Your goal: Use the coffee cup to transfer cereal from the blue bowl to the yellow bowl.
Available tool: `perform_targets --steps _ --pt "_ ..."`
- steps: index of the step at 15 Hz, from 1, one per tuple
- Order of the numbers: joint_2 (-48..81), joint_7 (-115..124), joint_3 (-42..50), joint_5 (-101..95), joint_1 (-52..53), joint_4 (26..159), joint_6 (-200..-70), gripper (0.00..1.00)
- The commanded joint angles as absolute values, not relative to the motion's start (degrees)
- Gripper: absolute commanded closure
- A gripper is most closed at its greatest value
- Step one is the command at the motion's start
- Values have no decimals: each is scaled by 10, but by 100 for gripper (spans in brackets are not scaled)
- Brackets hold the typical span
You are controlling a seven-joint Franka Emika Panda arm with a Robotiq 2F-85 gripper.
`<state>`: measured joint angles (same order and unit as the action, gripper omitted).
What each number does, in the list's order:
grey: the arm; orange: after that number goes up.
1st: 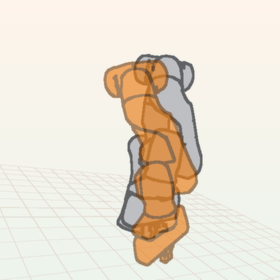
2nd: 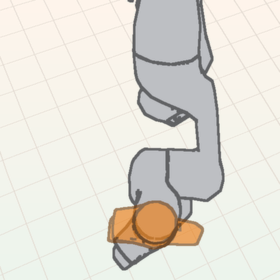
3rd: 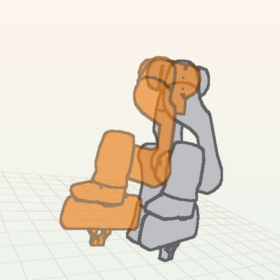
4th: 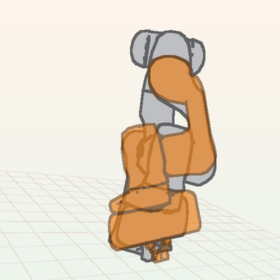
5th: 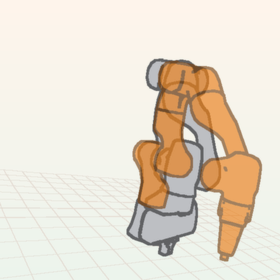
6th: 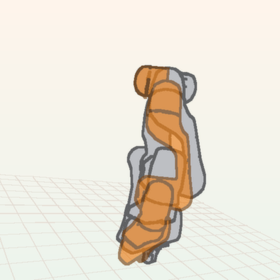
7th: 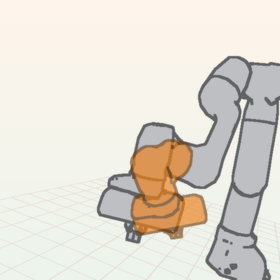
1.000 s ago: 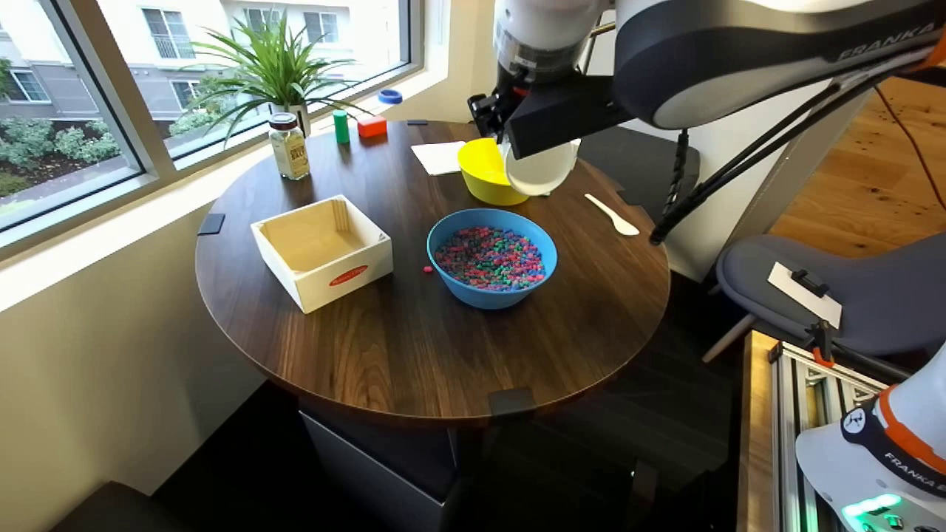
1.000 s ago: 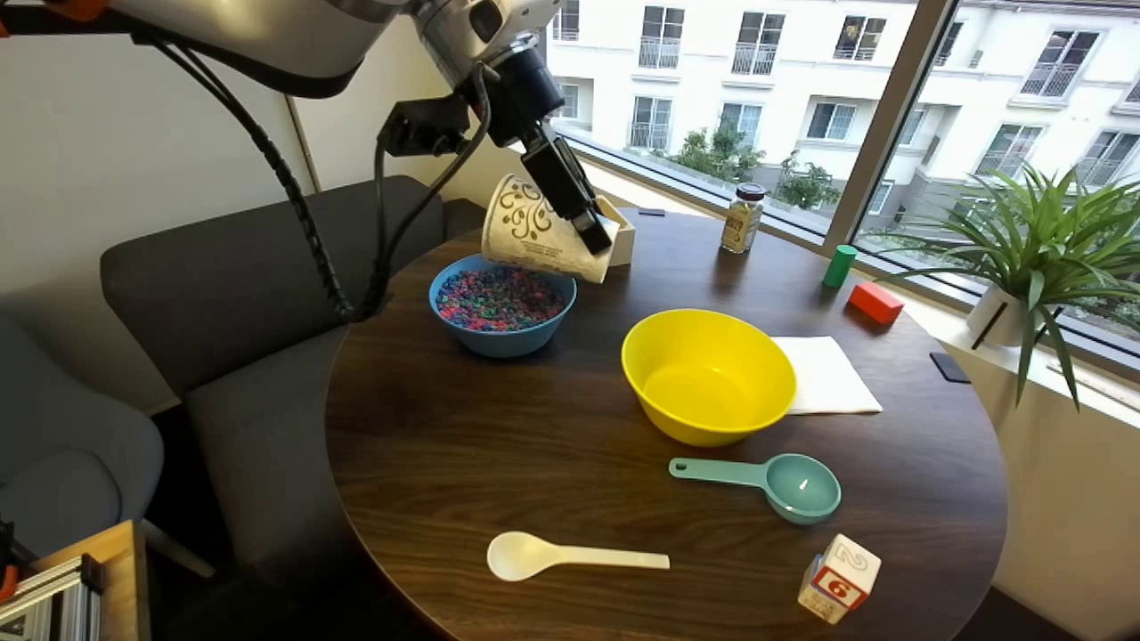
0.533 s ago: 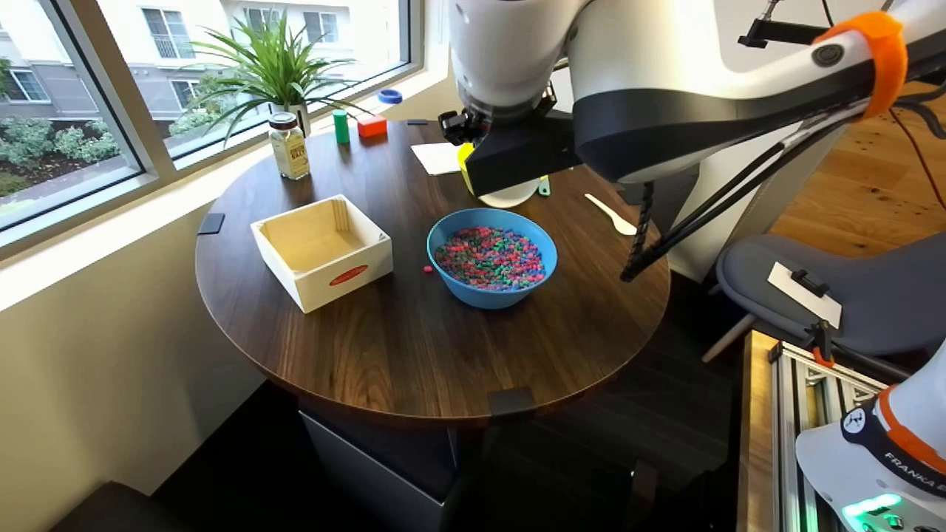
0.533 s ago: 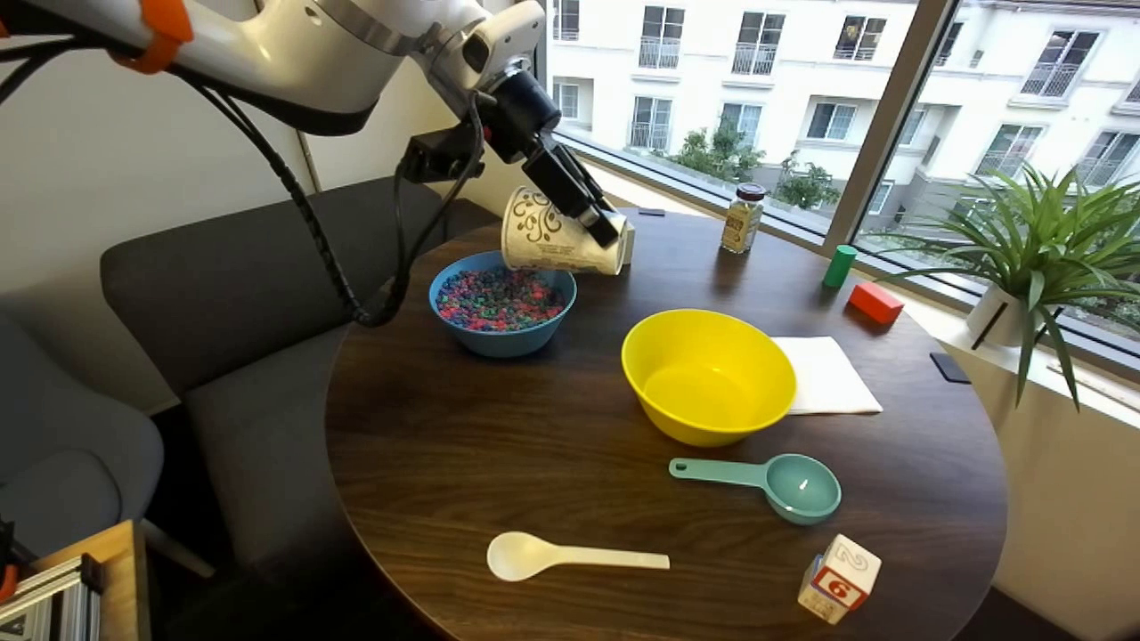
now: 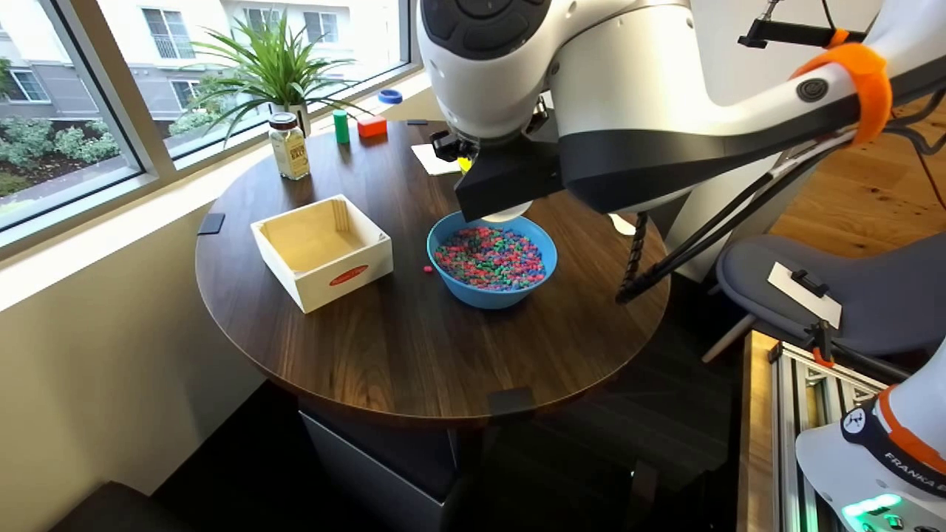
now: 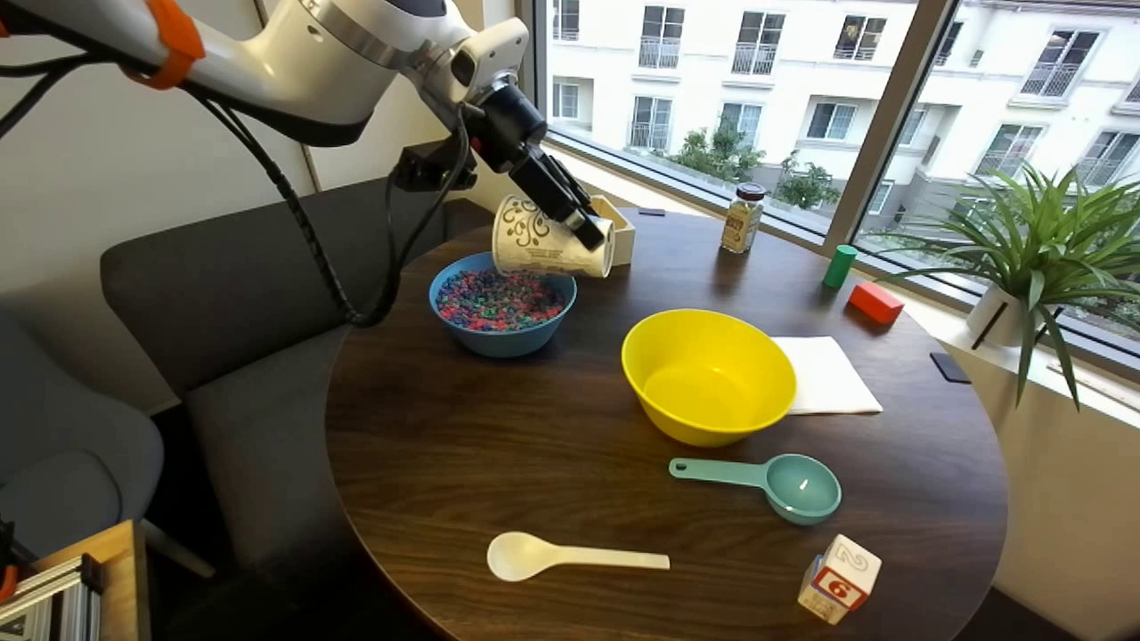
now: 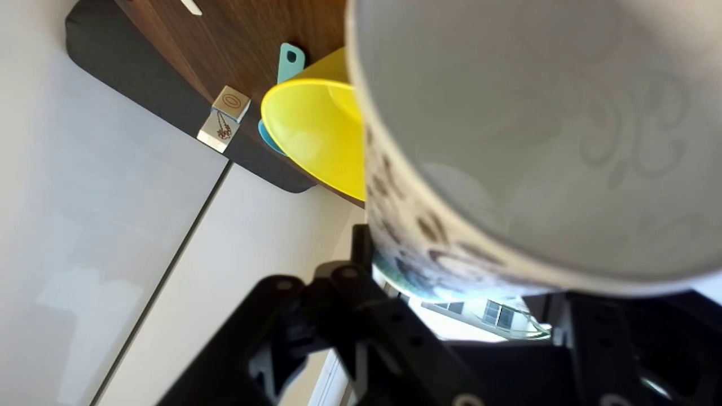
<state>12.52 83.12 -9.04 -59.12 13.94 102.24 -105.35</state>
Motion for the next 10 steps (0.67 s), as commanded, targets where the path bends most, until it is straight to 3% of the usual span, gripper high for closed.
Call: perform_targets --steps 1,10 --pt "126 830 -91 -591 140 1020 -1051 64" --pt "146 927 -98 -685 174 1039 -996 64"
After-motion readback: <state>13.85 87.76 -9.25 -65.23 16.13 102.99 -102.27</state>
